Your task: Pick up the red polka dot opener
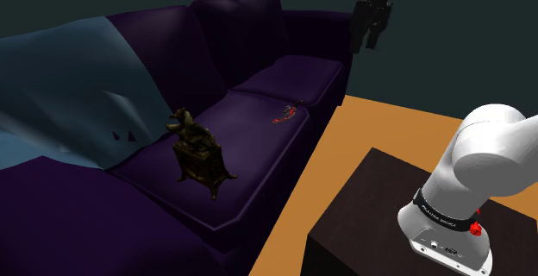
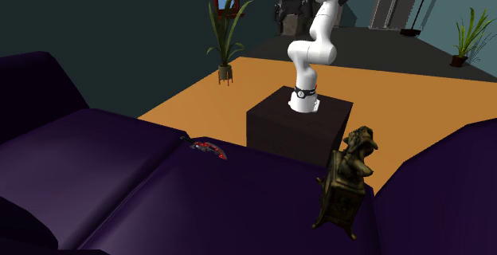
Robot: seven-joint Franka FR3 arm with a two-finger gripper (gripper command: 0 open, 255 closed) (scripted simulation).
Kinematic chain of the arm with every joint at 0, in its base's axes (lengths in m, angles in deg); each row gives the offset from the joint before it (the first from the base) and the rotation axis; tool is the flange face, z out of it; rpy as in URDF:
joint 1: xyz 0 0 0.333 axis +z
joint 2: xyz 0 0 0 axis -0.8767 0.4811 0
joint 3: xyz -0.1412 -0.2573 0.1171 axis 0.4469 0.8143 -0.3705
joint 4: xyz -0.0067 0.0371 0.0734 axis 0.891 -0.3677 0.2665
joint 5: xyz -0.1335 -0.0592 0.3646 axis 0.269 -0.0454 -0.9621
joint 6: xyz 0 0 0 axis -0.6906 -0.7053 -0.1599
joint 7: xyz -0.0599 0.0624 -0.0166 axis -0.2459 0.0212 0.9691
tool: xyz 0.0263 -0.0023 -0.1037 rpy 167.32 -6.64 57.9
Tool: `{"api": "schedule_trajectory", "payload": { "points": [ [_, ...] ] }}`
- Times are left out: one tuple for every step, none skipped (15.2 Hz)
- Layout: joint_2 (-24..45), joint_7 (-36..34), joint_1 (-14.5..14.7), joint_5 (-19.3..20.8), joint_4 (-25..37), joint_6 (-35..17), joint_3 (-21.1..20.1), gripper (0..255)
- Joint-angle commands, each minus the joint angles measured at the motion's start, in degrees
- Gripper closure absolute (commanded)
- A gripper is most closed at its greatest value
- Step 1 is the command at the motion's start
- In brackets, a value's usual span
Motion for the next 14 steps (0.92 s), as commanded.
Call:
{"api": "schedule_trajectory", "payload": {
  "points": [
    [0.0, 0.0, 0.0, 0.0, 0.0, 0.0, 0.0, 0],
    [1.3, -0.8, -0.3, 0.0, -0.6, -1.9, -0.3, 0],
    [2.6, -1.6, -0.7, -0.1, -1.1, -3.7, -0.5, 0],
    [4.0, -2.4, -1.0, -0.1, -1.5, -5.5, -0.8, 0],
    [5.4, -3.2, -1.3, -0.1, -1.8, -7.3, -1.0, 0],
    [6.9, -4.0, -1.6, -0.1, -2.1, -9.1, -1.2, 0],
    [8.5, -4.8, -1.9, -0.1, -2.3, -10.9, -1.4, 0],
    [10.1, -5.6, -2.3, -0.1, -2.4, -12.6, -1.6, 0],
    [11.8, -6.4, -2.6, -0.1, -2.5, -14.3, -1.7, 0],
    [13.5, -7.2, -2.9, -0.1, -2.5, -16.0, -1.9, 0],
    [15.2, -8.0, -3.2, 0.0, -2.4, -17.7, -2.0, 0],
    [17.0, -8.8, -3.5, 0.1, -2.2, -19.3, -2.1, 0],
    [18.8, -9.6, -3.8, 0.1, -2.0, -20.8, -2.2, 0],
    [20.6, -10.4, -4.1, 0.2, -1.7, -22.4, -2.3, 0]
  ]
}}
